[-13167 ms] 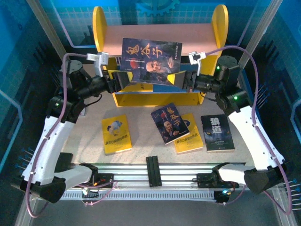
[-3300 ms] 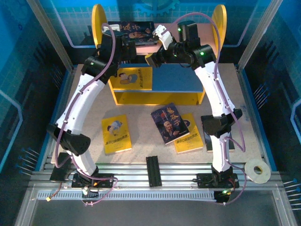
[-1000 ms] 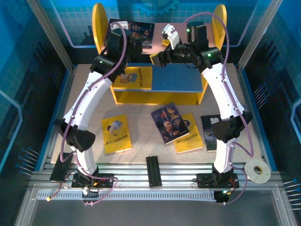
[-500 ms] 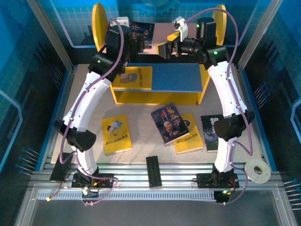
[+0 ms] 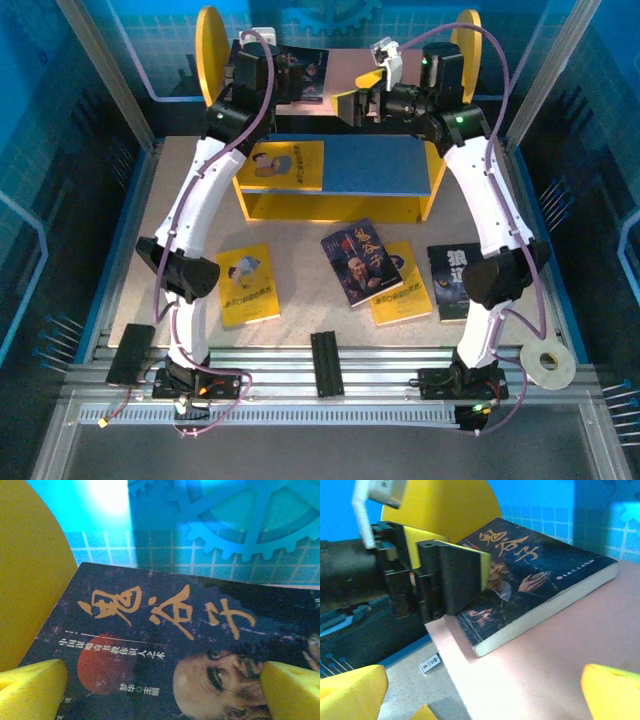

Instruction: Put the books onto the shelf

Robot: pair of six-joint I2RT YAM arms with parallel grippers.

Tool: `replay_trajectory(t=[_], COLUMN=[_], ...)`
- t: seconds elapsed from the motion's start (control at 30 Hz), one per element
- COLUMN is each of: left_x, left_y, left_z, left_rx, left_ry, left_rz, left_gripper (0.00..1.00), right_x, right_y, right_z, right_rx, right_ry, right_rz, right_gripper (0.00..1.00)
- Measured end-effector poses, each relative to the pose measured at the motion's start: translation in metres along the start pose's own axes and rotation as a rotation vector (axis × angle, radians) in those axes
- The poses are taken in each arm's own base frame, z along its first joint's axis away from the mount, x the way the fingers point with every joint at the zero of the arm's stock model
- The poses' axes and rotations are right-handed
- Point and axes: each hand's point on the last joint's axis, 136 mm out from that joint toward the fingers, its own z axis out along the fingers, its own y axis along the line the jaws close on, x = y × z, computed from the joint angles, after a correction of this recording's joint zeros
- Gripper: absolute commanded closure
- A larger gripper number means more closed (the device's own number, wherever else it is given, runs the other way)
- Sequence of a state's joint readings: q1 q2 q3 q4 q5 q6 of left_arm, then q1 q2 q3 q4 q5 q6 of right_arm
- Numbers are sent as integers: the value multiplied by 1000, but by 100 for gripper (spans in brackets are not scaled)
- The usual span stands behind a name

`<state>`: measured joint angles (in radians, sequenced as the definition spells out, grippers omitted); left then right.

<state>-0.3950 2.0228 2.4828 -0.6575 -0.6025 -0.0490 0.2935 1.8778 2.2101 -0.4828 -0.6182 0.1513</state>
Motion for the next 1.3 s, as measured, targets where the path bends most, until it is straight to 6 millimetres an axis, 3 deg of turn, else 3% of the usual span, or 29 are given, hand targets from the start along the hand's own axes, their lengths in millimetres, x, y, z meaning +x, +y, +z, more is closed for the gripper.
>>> replay_trajectory(t=[0.27,0.6,0.9,1.3], left_x=[8,6,4,9], left_y=[-6,-31,-46,-62], left_z=[0,-23,-32,-44], left_rx=[76,246,324,369], left_ry=[52,102,118,165], left_rz=[-65,-163,-200,-198], left_gripper=[1,1,2,13], right_x=[4,3,-1,-2], right_y=[7,7,3,0], right_z=[-10,-10,-4,-5], right_rx=[8,10,9,3], right_ry=[5,17,13,8], right_rz=[11,28,42,50], right_gripper=[0,0,0,0])
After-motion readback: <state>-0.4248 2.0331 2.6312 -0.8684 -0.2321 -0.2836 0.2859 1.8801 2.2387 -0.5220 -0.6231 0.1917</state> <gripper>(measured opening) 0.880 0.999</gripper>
